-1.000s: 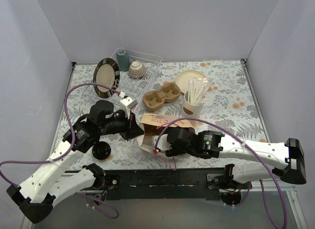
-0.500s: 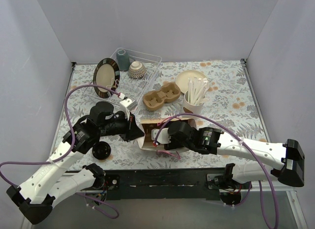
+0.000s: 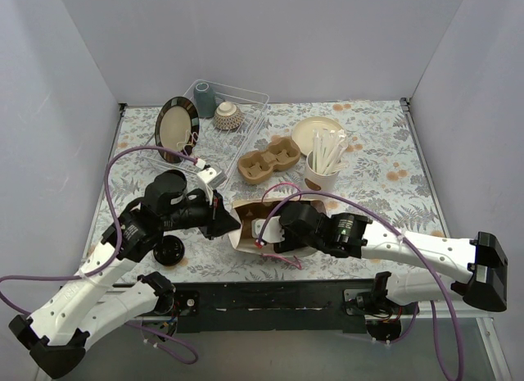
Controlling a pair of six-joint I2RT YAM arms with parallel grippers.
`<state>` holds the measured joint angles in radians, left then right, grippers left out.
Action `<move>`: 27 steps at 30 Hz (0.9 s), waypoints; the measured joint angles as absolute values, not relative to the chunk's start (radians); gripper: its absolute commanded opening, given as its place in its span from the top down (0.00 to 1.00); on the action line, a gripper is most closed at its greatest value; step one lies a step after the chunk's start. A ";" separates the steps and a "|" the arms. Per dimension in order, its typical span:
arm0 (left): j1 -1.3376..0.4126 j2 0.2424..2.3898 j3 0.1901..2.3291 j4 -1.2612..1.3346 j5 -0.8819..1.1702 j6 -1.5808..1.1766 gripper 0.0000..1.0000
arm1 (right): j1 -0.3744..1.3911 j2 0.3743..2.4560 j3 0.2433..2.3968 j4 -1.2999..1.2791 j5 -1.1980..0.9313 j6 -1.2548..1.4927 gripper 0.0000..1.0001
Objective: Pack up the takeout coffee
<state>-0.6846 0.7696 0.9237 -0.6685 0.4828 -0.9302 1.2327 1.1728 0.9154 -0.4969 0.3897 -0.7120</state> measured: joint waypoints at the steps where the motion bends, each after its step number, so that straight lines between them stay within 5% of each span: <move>1: -0.685 0.768 0.924 -0.665 0.483 -0.925 1.00 | 1.233 1.169 0.907 -0.491 0.389 -0.716 0.62; 27: -0.685 0.760 0.866 -0.603 0.575 -0.768 1.00 | 1.230 1.187 0.890 -0.498 0.345 -0.771 0.60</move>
